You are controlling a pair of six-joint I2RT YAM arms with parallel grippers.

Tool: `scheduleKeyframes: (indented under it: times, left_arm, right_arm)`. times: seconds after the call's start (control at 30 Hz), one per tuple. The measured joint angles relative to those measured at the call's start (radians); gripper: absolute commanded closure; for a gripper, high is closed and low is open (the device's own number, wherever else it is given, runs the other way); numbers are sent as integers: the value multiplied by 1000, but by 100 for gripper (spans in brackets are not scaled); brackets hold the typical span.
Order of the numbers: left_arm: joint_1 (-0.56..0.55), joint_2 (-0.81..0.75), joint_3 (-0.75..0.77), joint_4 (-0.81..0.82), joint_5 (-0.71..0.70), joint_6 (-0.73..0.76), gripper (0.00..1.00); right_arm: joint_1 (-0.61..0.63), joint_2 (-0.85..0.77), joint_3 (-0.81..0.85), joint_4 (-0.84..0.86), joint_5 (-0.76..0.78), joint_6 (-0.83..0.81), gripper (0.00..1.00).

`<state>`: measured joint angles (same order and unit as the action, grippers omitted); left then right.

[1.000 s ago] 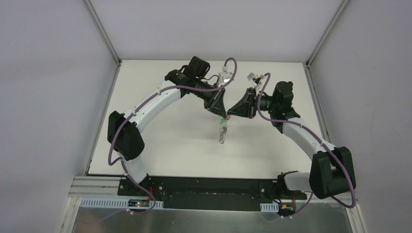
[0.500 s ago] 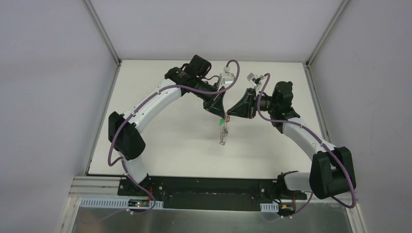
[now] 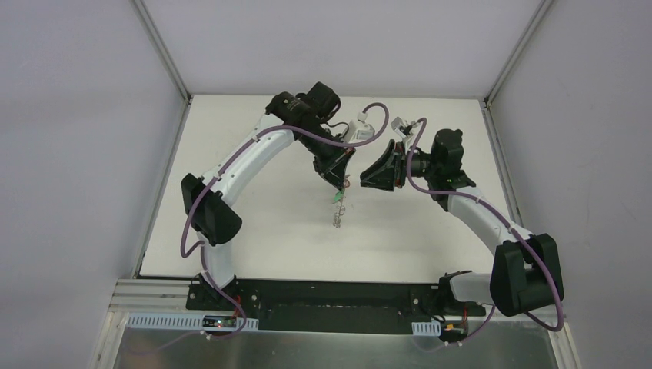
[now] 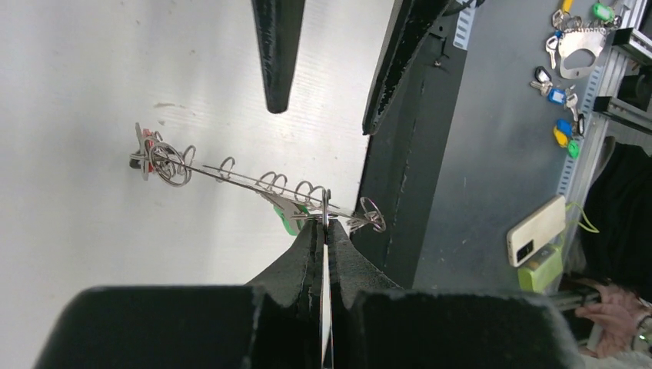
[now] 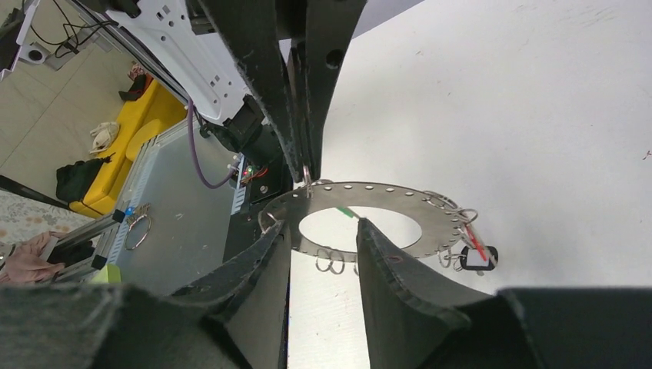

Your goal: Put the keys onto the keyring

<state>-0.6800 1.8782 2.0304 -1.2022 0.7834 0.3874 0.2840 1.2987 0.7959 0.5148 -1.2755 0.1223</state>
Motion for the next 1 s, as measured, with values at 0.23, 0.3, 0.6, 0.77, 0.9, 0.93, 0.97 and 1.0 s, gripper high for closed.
scheduleKeyframes:
  times: [0.23,0.3,0.6,0.77,0.9,0.93,0.97,1.0]
  left_arm:
    - [-27,52,100,-77,-17,-74,100]
    - [-27,62,120,-84,-17,-104,100]
    - [-28,86,127,-95,-16,-192,100]
    - [-29,97,127,-95,-13,-205,100]
    - [-31,103,127,-95,-7,-215,100]
    - [-32,103,127,-95,-7,-217,100]
    - [-32,104,127,-96,-7,-219,100]
    - [-32,104,127,-95,-6,-219,100]
  right_arm:
    - [26,-1,0,-1,-2,0,57]
    - [38,-1,0,-1,-3,0,57]
    - [65,0,0,-2,-5,0,58]
    - [77,11,0,-2,-4,0,59]
    - [82,21,0,-2,-3,0,62]
    - [82,23,0,-2,-3,0,64]
    - [81,23,0,-2,-3,0,64]
    - [81,23,0,-2,-2,0,65]
